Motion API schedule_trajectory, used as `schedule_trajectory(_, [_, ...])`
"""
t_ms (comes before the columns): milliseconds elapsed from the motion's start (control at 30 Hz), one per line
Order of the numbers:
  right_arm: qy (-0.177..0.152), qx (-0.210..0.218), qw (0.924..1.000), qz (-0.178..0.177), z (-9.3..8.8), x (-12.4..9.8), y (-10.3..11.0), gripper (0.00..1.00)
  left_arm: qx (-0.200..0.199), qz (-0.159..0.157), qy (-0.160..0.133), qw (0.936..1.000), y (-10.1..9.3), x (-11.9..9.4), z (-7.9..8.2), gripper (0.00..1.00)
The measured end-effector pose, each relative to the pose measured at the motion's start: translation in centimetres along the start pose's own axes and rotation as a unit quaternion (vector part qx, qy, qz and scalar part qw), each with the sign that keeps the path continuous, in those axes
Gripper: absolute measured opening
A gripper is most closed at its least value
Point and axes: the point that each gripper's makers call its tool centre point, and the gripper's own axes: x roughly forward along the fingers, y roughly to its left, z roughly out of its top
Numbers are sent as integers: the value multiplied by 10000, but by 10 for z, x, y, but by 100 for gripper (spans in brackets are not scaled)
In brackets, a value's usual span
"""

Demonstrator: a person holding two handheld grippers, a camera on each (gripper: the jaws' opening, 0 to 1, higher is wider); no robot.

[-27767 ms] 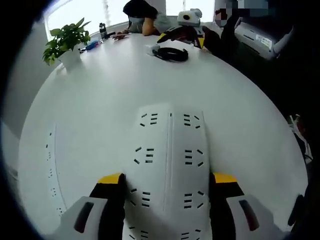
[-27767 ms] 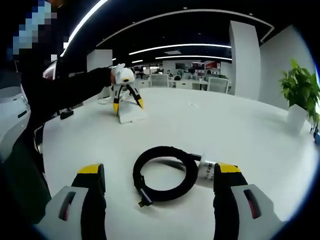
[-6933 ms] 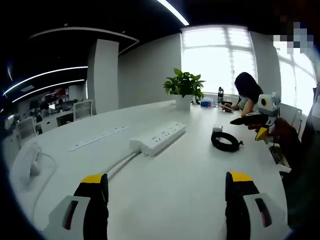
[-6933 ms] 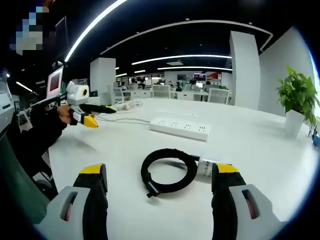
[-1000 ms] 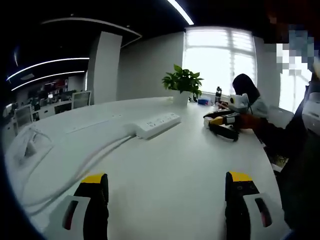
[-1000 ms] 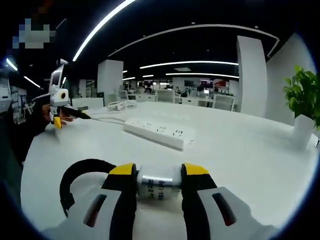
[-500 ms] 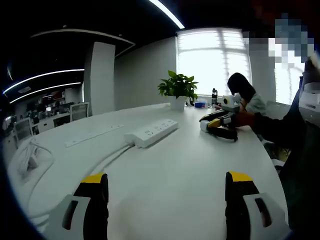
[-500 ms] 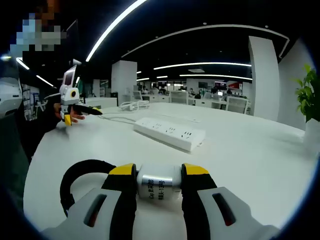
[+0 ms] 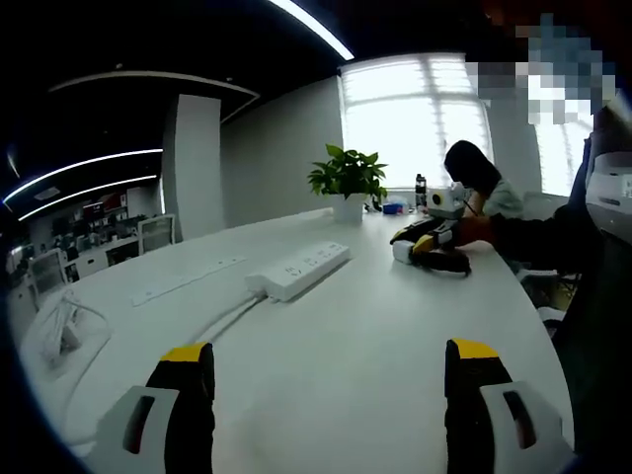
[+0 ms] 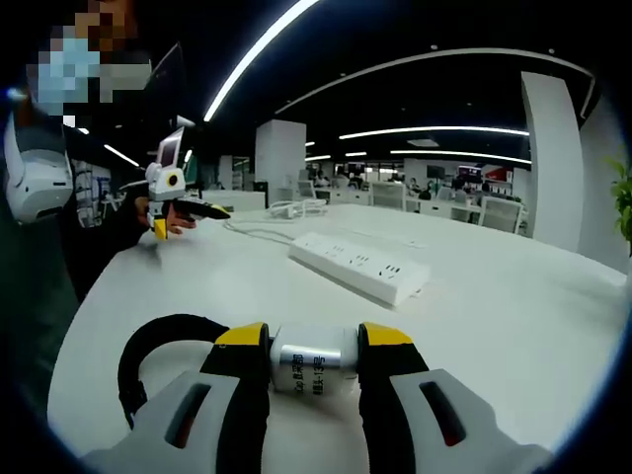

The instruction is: Straighten the power strip on the desk, plug the charger into it

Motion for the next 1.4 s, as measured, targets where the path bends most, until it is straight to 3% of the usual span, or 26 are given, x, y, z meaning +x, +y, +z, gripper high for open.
schedule_trajectory(667, [-125, -108, 9952, 968, 2, 1, 7, 34, 96, -6, 10, 10000, -3, 0, 6, 99])
schedule_trajectory(933, [-133, -148, 9936, 1109, 2, 0, 8, 34, 128, -10, 82, 9999, -5, 0, 4, 99])
schedule_trajectory(1400, [-191, -294, 9845, 1718, 2, 0, 15, 34, 161, 23, 127, 9998, -6, 0, 3, 99])
